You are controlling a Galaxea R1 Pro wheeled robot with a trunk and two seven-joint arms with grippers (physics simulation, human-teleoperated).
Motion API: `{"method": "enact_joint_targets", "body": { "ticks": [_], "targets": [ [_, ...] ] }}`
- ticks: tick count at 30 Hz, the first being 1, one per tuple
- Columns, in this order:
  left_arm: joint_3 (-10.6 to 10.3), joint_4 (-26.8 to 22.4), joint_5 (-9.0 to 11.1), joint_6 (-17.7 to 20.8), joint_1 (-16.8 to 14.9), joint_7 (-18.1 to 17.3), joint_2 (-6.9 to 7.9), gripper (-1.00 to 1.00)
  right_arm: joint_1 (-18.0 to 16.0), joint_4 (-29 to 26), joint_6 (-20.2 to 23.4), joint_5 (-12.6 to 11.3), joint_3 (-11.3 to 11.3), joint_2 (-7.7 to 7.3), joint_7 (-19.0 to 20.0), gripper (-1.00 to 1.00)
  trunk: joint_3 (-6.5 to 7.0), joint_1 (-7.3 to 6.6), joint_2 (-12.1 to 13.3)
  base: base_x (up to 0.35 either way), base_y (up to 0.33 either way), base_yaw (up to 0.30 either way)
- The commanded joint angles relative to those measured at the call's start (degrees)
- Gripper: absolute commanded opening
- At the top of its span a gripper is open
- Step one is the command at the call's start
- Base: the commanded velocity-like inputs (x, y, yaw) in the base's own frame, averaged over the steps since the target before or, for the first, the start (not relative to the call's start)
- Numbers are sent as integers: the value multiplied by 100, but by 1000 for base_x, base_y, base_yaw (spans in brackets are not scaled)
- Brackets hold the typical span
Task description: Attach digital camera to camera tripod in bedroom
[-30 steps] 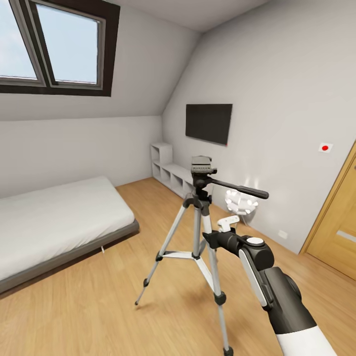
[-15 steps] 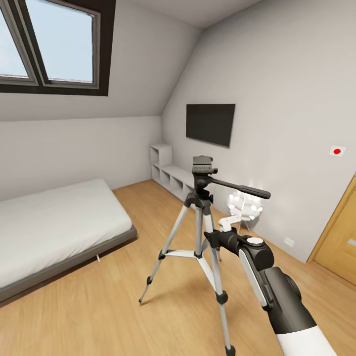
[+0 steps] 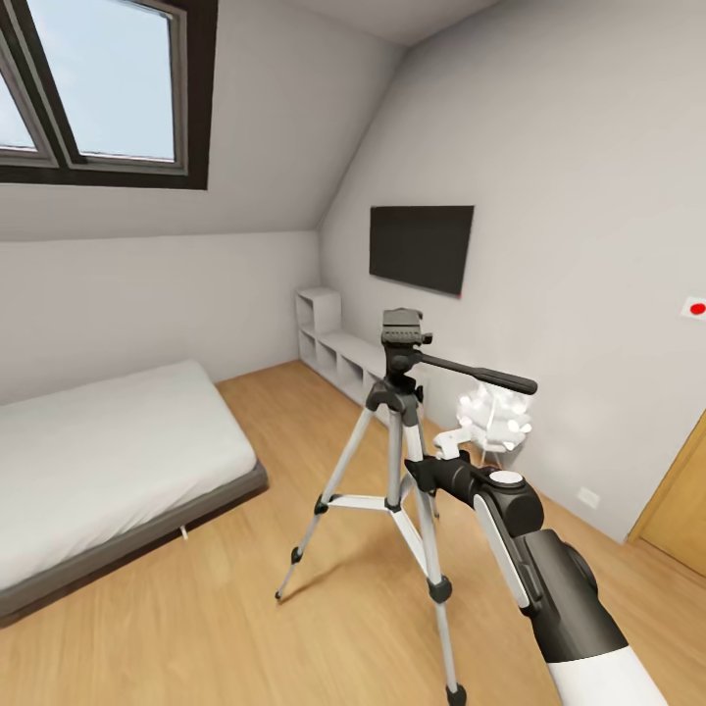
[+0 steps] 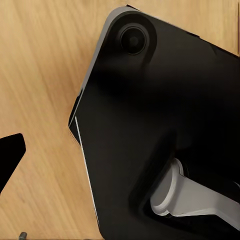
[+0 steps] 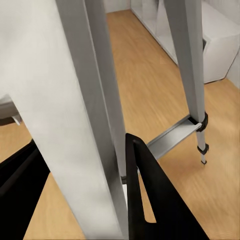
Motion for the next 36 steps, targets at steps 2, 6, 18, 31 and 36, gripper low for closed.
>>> {"method": "enact_joint_targets", "body": {
  "ticks": [2,6,18,31,36],
  "targets": [
    [20,-10,14,-7,2,1,-2,100,-6,-7,24,-30,3,-4,1,-100,-11,7,-12,322,0,0],
    [20,-10,14,-7,2,1,-2,100,-8,-4,20,-30,-1,-4,2,-100,-11,7,-12,322,0,0],
    [20,-10,21,-7,2,1,-2,100,-7,13,27,-34,18,-13,36,-100,-11,7,-12,322,0,0],
    [11,-10,20,-16,2,1,-5,100,-5,61,-10,-69,78,-133,283,-100,-11,7,-12,72,0,0],
    [5,-10,16,-16,2,1,-3,100,-6,89,-16,-67,76,-143,666,-100,-11,7,-12,2,0,0]
  ]
}}
